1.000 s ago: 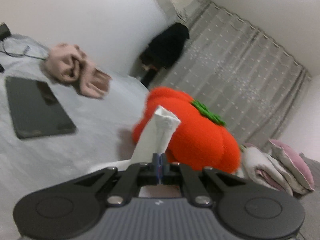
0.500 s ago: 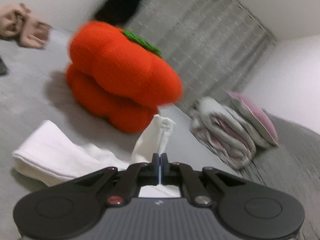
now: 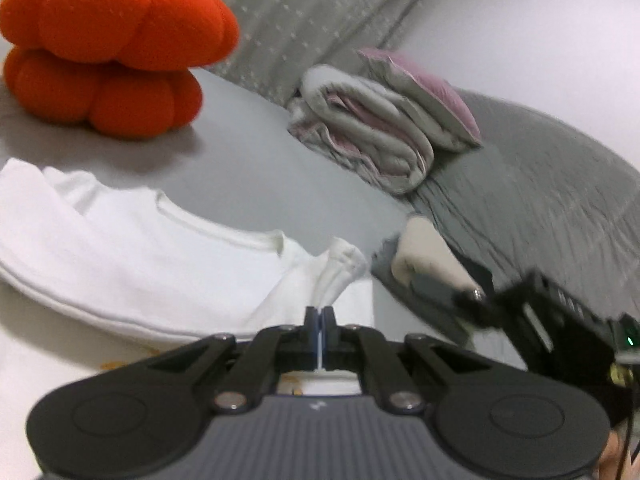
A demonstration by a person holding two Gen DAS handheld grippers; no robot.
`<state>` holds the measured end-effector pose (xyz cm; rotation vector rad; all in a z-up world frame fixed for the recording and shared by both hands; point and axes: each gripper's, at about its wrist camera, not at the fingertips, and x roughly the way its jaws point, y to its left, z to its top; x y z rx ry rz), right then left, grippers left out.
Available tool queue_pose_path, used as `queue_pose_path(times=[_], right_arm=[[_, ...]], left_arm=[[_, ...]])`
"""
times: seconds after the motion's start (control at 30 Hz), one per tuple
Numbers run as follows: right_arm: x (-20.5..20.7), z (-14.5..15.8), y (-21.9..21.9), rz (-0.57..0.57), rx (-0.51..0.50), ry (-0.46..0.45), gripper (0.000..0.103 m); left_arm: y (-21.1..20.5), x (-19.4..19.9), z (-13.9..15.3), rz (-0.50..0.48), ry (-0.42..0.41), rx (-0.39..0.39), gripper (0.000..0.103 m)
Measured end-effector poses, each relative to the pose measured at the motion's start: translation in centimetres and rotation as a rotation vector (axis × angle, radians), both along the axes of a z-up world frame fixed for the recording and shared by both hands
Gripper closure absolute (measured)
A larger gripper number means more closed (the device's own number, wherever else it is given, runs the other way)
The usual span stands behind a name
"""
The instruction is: Fold clothes
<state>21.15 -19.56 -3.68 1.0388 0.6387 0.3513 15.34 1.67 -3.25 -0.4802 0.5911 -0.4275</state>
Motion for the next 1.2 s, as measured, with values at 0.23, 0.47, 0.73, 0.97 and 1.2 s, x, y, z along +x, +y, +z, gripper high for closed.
queue_pose_path(times=[0.23, 0.47, 0.73, 0.97, 1.2], right_arm=[[0.5, -2.6, -0.5, -0.038, 0.167, 0.070, 0.036], [-0.1, -2.8, 0.4, -0.018, 0.105, 0.124, 0.061], [-1.0, 1.7, 3.2, 0.024, -0.227, 0.009, 0.085], [0.2, 5.4, 4.4, 0.048, -0.353, -0.084, 0.086], [2.8, 9.8, 5.0, 0.041, -0.401, -0.192, 0.087]], left_arm=[[-1.1, 0.2, -1.4, -0.200, 0.101, 0.022, 0.102], [0.9, 0.0, 0.2, -0.217, 0.070, 0.051, 0.071], [7.6, 0.1, 2.2, 0.114, 0.024, 0.126, 0.073], [14.4, 0.4, 1.7, 0.385, 0.037, 0.070, 0.079], [16.4, 0.3, 1.1, 0.427, 0.037, 0.029, 0.084]])
